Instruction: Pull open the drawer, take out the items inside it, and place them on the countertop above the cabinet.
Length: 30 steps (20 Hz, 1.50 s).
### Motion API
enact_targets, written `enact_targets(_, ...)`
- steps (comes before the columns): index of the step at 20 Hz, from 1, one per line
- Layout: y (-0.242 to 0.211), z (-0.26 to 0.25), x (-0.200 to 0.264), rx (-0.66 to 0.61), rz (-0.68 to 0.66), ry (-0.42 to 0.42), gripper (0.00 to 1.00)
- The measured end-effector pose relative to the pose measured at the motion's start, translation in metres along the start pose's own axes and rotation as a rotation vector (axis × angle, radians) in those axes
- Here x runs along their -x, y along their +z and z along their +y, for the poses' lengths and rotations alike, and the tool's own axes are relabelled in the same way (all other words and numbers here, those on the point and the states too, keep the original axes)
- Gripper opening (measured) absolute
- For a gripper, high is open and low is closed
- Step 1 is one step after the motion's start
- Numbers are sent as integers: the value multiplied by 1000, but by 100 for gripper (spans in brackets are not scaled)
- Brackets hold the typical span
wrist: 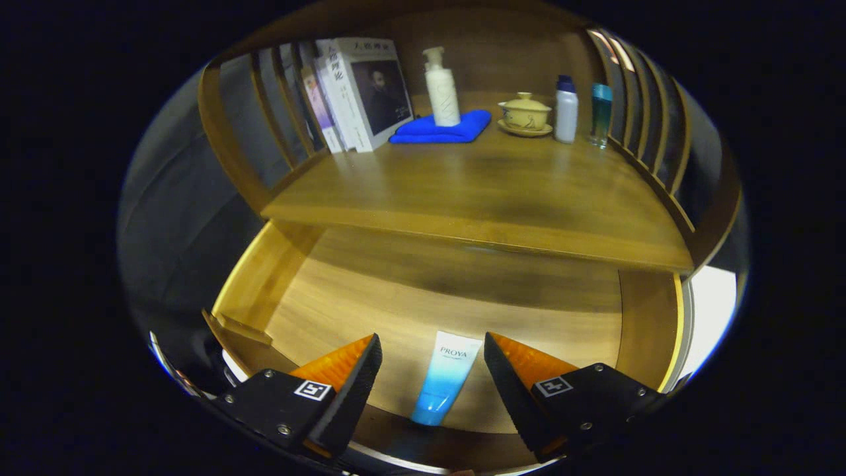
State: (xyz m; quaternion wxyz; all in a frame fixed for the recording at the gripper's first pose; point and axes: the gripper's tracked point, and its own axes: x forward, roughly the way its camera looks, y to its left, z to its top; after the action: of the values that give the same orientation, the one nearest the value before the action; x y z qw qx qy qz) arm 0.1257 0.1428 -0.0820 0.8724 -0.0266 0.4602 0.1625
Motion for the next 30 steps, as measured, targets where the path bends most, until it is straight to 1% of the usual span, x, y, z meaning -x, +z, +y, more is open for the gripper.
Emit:
enact_targets(2, -4, 0, -9, -26, 44, 6, 96)
enact_targets(7, -25, -21, -35, -35, 195, -40, 96)
enact_targets(8, -30, -24, -38, -25, 216, -49, 96)
enact_targets(11, -38, -21, -43, 2, 257, -33, 96)
enact_targets(13, -46, -20, -48, 44, 280, -41, 96)
enact_targets(15, -63, -15, -49, 65, 341, -29, 96)
enact_targets(16, -65, -19, -54, 97, 321, -48, 94)
enact_targets(17, -66, -21, -50, 121, 327, -59, 93)
enact_targets(18, -64, -23, -49, 140, 319, -68, 85)
enact_targets(19, -65, -26, -49, 151, 321, -84, 82)
enact_targets(20, -64, -26, -47, 154, 319, -87, 74)
enact_targets(22, -64, -26, -49, 153, 301, -78, 64)
enact_targets(24, -57, -22, -50, 178, 248, -62, 56)
enact_targets(26, -46, -25, -51, 198, 183, -81, 48)
enact_targets(28, -40, -21, -50, 184, 142, -65, 48)
enact_targets(30, -25, -21, -45, 169, 52, -70, 48)
